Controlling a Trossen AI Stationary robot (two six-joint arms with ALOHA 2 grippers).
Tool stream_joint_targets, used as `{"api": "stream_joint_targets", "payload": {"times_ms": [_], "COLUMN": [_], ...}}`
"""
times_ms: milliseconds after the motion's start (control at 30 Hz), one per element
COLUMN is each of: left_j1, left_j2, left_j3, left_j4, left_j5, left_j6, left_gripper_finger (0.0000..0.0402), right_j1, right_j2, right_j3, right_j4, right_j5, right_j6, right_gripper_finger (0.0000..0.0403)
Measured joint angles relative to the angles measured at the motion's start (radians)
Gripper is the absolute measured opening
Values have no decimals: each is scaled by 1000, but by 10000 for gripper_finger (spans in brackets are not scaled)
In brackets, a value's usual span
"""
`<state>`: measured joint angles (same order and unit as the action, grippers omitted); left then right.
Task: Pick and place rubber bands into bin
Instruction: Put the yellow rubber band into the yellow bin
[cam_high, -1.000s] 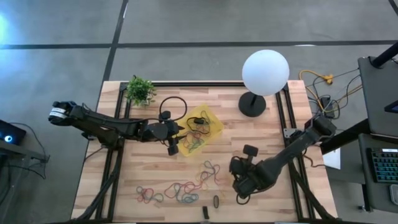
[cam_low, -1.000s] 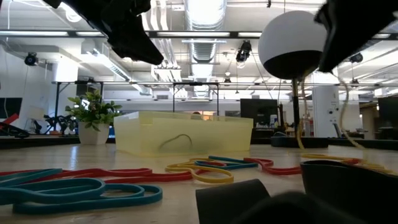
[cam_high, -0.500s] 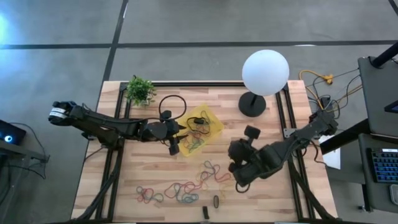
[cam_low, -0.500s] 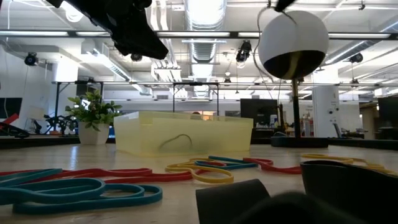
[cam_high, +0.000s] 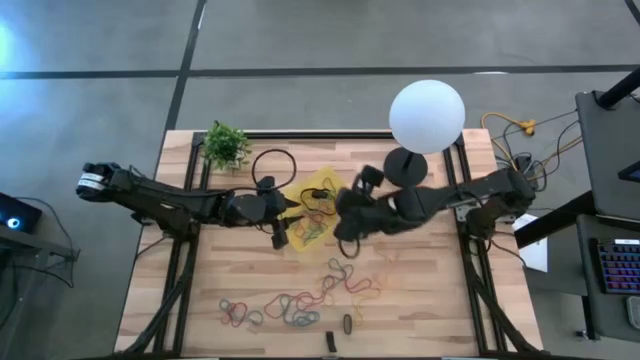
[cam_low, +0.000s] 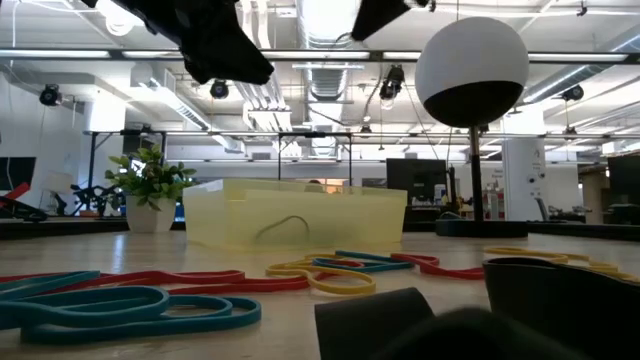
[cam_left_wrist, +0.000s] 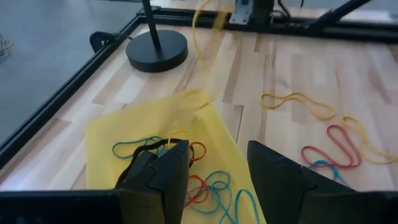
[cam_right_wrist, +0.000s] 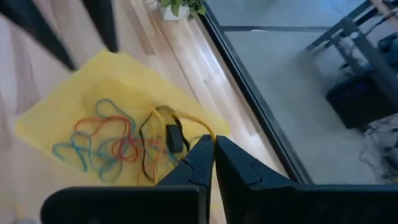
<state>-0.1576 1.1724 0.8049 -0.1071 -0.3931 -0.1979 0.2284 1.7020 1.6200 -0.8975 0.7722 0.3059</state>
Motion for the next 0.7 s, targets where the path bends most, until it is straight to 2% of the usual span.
{"api": "stream_joint_targets", "payload": {"times_ms": [400,600,700], "left_j1": [-9,-10,-10], "left_j2": [-193,-229,-226], "left_j3": [-12,-22,-26], "left_j4": [-106,-122,-122], "left_j5": [-8,-8,-8], "left_j6": [-9,-27,-33], "left_gripper_finger": [148,148,148], "right_j1": [-194,-243,-268], "right_j2": [4,11,10], "right_j3": [-113,-187,-219], "right_j4": [205,296,313], "right_j5": [-244,-351,-468], "right_j6": [-101,-93,-108], "right_gripper_finger": [8,9,12]}}
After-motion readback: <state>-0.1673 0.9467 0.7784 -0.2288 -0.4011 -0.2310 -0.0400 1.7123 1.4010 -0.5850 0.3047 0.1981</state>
